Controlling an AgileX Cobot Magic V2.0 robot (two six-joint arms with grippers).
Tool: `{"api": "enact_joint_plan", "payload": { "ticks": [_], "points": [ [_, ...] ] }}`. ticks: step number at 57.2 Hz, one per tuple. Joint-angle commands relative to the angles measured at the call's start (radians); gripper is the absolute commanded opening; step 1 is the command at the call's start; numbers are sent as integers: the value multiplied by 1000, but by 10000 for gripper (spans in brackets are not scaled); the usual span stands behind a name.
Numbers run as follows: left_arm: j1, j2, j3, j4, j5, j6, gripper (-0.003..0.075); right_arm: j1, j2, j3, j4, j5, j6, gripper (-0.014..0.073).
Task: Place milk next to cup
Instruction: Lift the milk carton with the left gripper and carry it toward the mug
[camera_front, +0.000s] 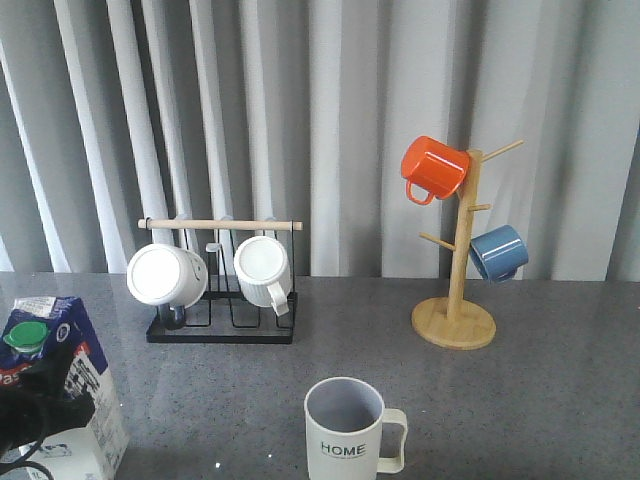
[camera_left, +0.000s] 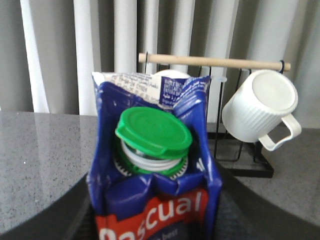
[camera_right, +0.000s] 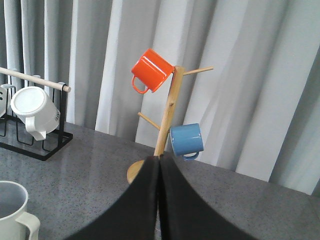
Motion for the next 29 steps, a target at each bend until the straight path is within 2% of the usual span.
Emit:
{"api": "enact_joint_plan", "payload": {
  "ticks": [1, 11, 29],
  "points": [
    [-5, -22, -25, 0, -124, -4, 89, -4, 5, -28, 5, -49, 4, -6],
    [-7, -57, -25, 4, -120, -4, 83, -4, 5, -28, 5, -49, 4, -6],
    [-92, -131, -28, -6, -89, 23, 83, -4, 5, -28, 5, -49, 4, -6]
  ]
}}
